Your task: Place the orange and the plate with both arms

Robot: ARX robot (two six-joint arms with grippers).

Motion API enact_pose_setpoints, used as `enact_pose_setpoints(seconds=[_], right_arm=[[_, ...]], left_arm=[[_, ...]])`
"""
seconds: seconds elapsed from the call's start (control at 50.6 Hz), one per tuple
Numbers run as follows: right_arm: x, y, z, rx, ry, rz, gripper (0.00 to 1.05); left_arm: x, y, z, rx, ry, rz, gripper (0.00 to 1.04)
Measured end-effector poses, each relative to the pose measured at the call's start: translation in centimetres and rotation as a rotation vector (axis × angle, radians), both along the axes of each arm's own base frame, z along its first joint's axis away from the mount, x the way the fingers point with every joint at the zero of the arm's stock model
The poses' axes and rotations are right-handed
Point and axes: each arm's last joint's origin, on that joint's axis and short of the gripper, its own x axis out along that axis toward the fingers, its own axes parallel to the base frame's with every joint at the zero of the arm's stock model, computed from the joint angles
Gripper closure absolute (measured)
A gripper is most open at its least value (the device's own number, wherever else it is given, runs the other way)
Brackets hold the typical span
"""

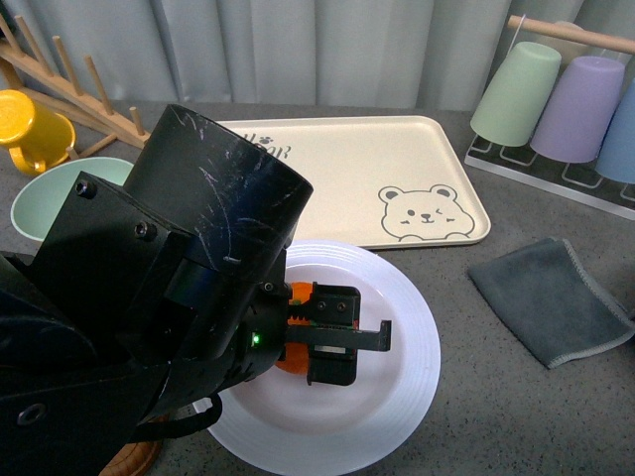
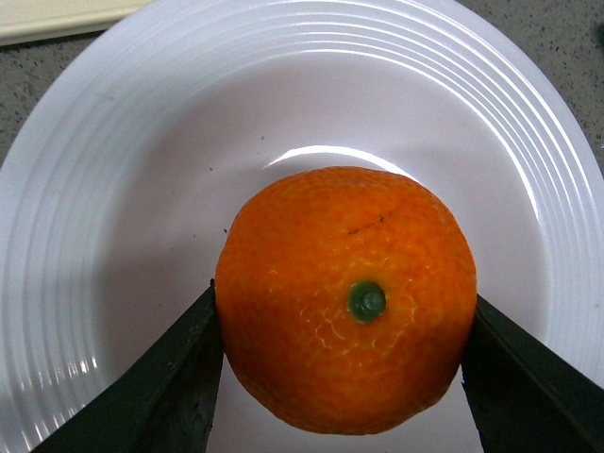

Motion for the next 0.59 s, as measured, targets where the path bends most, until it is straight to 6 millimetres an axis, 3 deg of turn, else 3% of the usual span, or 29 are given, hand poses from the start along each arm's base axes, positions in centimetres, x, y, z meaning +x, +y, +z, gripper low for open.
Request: enact_pose_setpoints(seconds=[0.099, 0.336, 0.514, 0.593], right_arm=[[0.0, 0.0, 0.0, 0.000, 0.000, 0.000, 0.09], [0.0, 0.0, 0.0, 0.000, 0.000, 0.000, 0.09], [0.0, 0.0, 0.0, 0.000, 0.000, 0.000, 0.09], [0.0, 0.0, 0.0, 0.000, 0.000, 0.000, 0.09]], left_arm=[[0.0, 0.1, -0.1, 0.002, 0.006, 0.005, 0.39], [-0.2, 0.3, 0.7, -0.025, -0.019, -0.006, 0.05], [-0.2, 1.2, 3.0, -0.043, -0.086, 0.033, 0.06], [-0.3, 2.7, 4.5, -0.039, -0.131, 0.098, 0.06]])
